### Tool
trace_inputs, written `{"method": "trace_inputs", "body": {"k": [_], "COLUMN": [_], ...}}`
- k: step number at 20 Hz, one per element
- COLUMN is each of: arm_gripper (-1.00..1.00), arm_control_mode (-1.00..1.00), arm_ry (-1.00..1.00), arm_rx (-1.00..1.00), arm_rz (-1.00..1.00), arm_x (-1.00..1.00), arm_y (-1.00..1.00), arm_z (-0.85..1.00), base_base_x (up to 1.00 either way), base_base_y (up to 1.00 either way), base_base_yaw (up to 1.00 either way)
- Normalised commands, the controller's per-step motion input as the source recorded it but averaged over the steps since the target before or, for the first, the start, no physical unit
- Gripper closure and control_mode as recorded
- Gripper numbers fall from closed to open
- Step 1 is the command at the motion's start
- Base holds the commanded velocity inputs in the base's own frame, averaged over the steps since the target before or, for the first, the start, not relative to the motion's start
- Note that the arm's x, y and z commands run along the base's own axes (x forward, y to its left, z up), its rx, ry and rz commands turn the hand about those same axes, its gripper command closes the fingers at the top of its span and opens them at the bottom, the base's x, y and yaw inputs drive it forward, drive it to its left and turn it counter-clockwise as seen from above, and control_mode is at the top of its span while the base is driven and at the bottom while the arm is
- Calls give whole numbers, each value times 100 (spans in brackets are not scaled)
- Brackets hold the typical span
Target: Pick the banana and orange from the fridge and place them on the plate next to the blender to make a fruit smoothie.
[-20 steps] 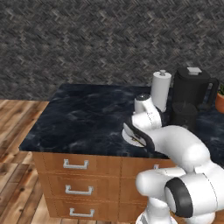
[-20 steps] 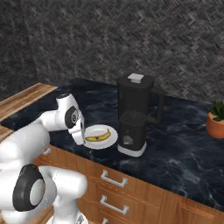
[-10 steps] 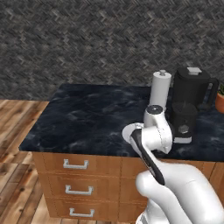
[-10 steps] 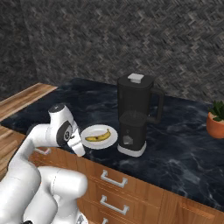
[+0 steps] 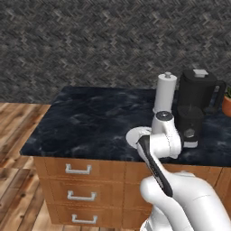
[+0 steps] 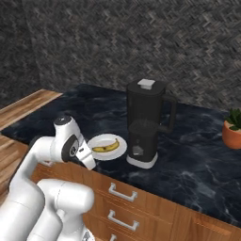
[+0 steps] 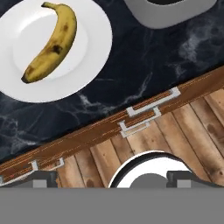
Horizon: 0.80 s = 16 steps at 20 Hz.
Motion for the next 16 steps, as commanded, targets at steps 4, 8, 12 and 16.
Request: {"method": "trace_inputs", "body": {"k": [4,8,12,16], "arm_gripper": [-100,-100,-100,-100], "arm_control_mode": [100,100,100,100], "arm_ry": [0,0,0,0], "arm_rx": [0,0,0,0], "arm_rz": [0,0,0,0], "arm_x": [0,0,0,0], "arm_y": [0,0,0,0], "arm_z": [0,0,0,0], "base_base_x": [-39,-22,-6,-32], "base_base_y": [-9,-58,-65,-49], "base_base_yaw": [28,63,73,73]}}
